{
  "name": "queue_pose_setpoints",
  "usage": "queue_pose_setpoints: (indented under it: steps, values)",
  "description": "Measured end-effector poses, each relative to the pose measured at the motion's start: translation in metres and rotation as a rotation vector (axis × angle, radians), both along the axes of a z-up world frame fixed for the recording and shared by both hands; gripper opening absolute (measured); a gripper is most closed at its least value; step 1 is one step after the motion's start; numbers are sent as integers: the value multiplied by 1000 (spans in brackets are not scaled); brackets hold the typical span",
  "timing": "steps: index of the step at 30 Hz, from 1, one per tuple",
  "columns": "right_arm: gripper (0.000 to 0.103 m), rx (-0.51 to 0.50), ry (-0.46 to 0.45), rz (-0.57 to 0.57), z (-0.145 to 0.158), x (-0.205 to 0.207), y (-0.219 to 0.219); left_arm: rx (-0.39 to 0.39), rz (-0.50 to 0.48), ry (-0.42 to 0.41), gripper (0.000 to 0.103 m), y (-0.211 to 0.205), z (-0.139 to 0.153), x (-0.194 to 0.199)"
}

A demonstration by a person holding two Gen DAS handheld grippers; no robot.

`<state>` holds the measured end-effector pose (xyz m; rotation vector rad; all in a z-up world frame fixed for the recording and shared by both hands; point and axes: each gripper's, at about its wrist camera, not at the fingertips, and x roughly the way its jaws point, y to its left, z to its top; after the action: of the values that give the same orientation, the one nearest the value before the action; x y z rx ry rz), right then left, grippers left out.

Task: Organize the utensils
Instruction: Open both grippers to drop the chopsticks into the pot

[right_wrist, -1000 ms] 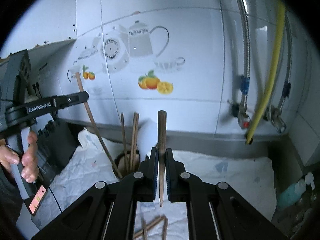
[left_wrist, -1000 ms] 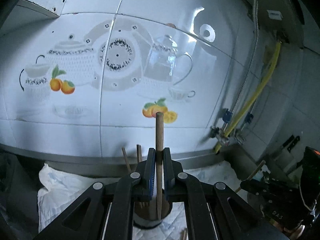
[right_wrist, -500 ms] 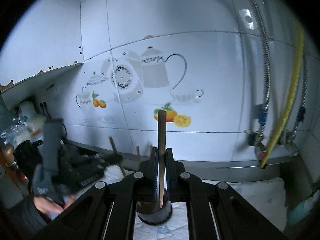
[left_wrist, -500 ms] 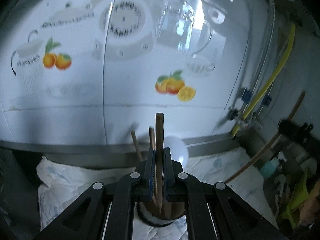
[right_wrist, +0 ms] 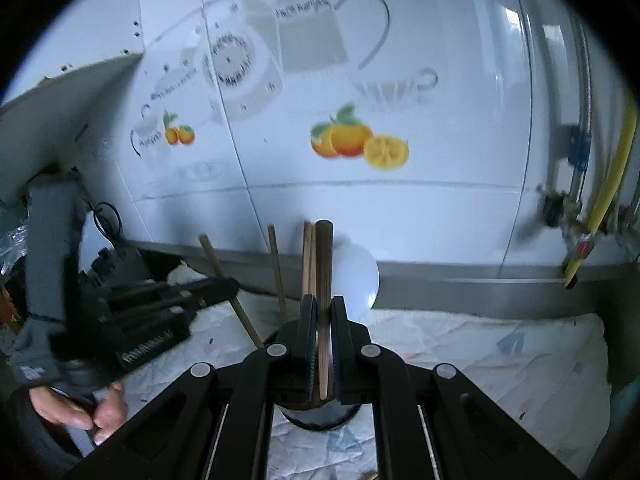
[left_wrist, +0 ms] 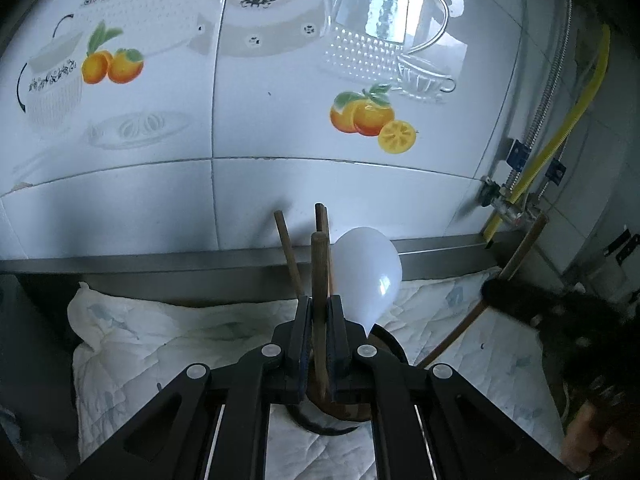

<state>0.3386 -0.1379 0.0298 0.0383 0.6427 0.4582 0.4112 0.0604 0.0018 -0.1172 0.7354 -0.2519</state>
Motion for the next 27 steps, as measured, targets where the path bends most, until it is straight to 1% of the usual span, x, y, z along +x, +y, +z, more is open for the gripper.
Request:
queue_pose_setpoints:
  steps: [2, 7, 9, 11, 13, 14, 15, 17, 18, 19, 22, 27]
  values:
    - [9, 9, 27, 0, -6, 4, -2, -7, -1, 12, 9, 1, 0, 0]
    - [10, 16, 58, -20, -12, 8, -9, -23, -4, 26, 9, 1, 2, 0]
    - [12, 11, 57, -18, -12, 7, -13, -29, -3, 32, 9, 2, 2, 0]
    - [19, -2, 48, -25, -11, 6, -15, -33, -2, 34, 10, 2, 3, -1]
    - [37, -6, 38, -23, -9, 4, -16, -33, -4, 34, 11, 1, 4, -2]
    - [39, -5, 29, -24, -7, 3, -18, -33, -4, 34, 11, 1, 5, -3]
    - [40, -8, 22, -28, -5, 2, -19, -32, 1, 32, 14, 1, 6, -4]
    - [40, -7, 1, -27, -2, 0, -22, -35, 4, 25, 24, 1, 9, -7]
    - [40, -7, -4, -27, 0, -3, -24, -32, 6, 16, 30, 1, 12, -9]
    - [40, -9, -8, -28, 1, -5, -26, -28, 7, 8, 33, 1, 14, -11]
    - [40, -15, -4, -26, 2, -13, -31, -24, 6, -4, 34, 1, 20, -17]
    - [40, -38, 47, 10, -11, -32, -36, -25, 1, -12, 34, 2, 26, -30]
